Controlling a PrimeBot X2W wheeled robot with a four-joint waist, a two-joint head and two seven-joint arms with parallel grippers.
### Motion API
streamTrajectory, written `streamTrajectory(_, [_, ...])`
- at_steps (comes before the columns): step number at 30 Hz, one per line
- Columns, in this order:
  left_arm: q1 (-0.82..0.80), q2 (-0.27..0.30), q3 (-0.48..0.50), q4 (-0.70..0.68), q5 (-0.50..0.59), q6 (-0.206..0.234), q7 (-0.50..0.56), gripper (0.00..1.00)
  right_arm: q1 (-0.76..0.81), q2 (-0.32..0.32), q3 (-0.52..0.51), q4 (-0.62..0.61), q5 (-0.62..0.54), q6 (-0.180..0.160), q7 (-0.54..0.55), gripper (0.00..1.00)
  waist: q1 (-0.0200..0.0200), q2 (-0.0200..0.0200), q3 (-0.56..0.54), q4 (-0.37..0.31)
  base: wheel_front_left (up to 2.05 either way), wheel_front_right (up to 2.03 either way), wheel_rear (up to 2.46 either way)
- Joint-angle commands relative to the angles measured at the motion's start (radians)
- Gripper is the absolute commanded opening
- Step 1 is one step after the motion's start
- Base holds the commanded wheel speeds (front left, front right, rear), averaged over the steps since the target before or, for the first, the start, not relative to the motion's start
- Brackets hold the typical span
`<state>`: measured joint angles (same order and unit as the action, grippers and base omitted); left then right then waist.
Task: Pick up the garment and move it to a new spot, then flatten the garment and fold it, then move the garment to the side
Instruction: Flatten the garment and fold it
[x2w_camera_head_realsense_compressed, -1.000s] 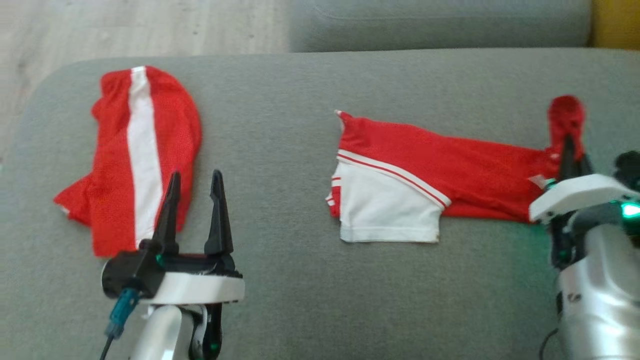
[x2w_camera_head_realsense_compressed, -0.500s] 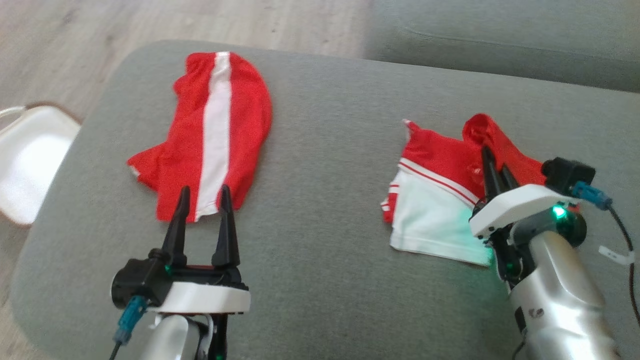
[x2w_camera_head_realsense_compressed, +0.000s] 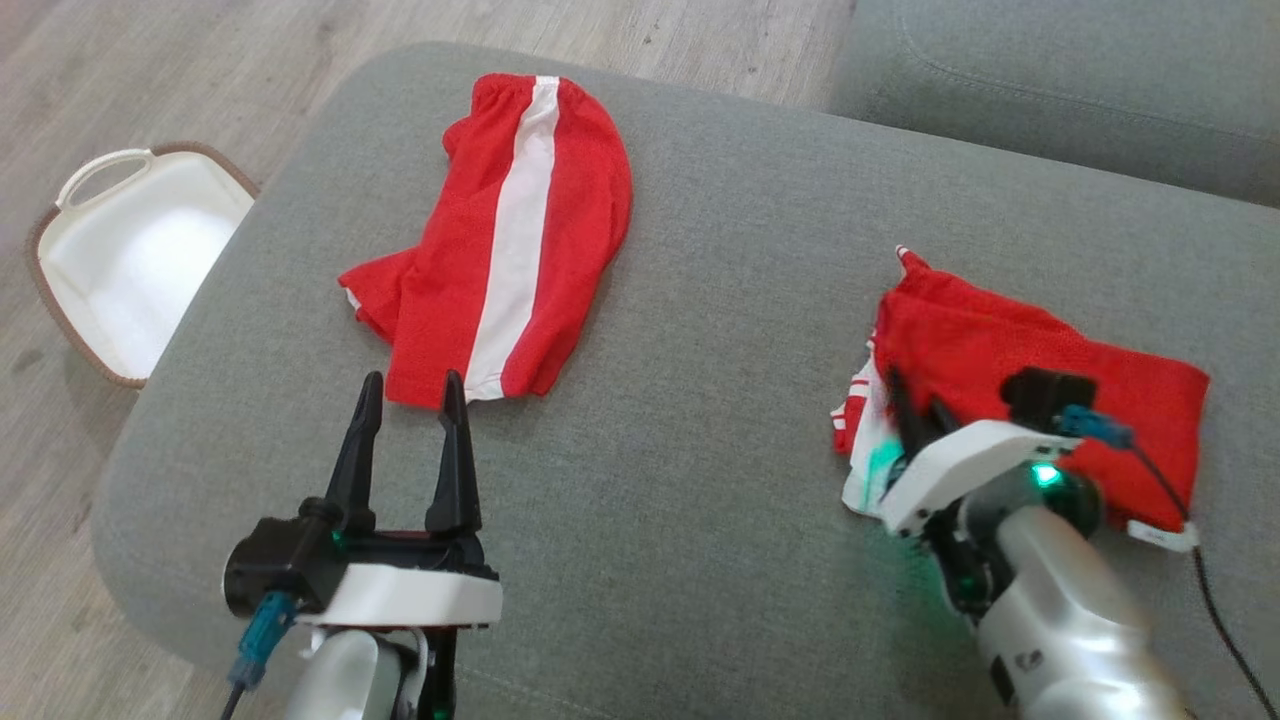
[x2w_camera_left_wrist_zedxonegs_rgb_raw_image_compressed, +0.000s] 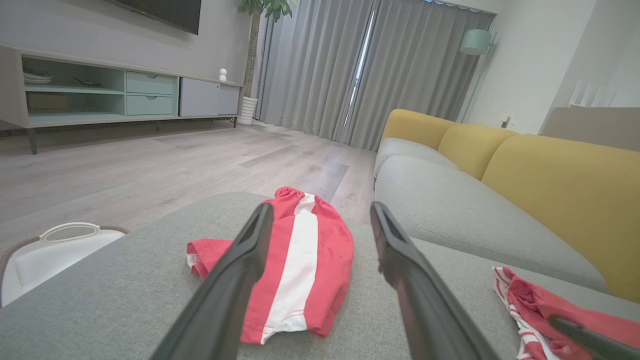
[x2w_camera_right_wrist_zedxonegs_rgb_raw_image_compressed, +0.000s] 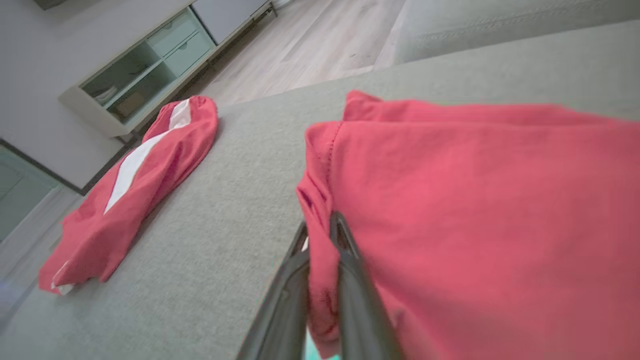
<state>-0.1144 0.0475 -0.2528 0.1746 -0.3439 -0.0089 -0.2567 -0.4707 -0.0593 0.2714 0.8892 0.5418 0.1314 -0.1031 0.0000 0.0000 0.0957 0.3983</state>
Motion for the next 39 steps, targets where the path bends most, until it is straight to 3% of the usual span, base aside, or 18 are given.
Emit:
streamTrajectory(1, [-0.021, 0.003, 0.039, -0.034, -0.006, 0.004, -0.005, 1.00, -0.039, 0.009, 0.056, -0.028, 0.025, -0.001, 0.001, 1.00, 0.0000, 0.0000, 0.002, -0.005, 0.00, 0.00, 0.00])
streamTrajectory(8, [-0.033, 0.003, 0.033, -0.032, -0.008, 0.005, -0.005, 1.00, -0.025, 0.009, 0.284, -0.114, 0.153, -0.001, 0.038, 1.00, 0.0000, 0.0000, -0.003, -0.059, 0.00, 0.00, 0.00])
streamTrajectory(15, [-0.035, 0.003, 0.049, -0.041, -0.003, 0.006, -0.005, 1.00, -0.071, -0.009, 0.288, -0.131, 0.082, -0.001, -0.046, 1.00, 0.0000, 0.0000, -0.010, -0.159, 0.00, 0.00, 0.00])
streamTrajectory(21, [-0.046, 0.003, 0.058, -0.052, 0.001, 0.005, -0.005, 1.00, -0.091, -0.075, 0.205, -0.144, -0.053, -0.001, -0.129, 1.00, 0.0000, 0.0000, -0.011, -0.232, 0.00, 0.00, 0.00])
streamTrajectory(26, [-0.058, 0.003, 0.065, -0.056, 0.012, -0.001, -0.005, 1.00, -0.058, -0.114, 0.050, -0.192, -0.204, -0.001, -0.154, 1.00, 0.0000, 0.0000, -0.005, -0.304, 0.00, 0.00, 0.00])
streamTrajectory(33, [-0.062, 0.003, 0.074, -0.053, 0.024, -0.006, -0.005, 1.00, 0.071, -0.068, -0.169, -0.336, -0.339, -0.001, -0.158, 1.00, 0.0000, 0.0000, -0.006, -0.381, 0.00, 0.00, 0.00])
streamTrajectory(39, [-0.042, 0.003, 0.080, -0.045, 0.027, -0.012, -0.005, 1.00, 0.192, -0.015, -0.252, -0.492, -0.408, -0.001, -0.158, 1.00, 0.0000, 0.0000, 0.000, -0.425, 0.00, 0.00, 0.00])
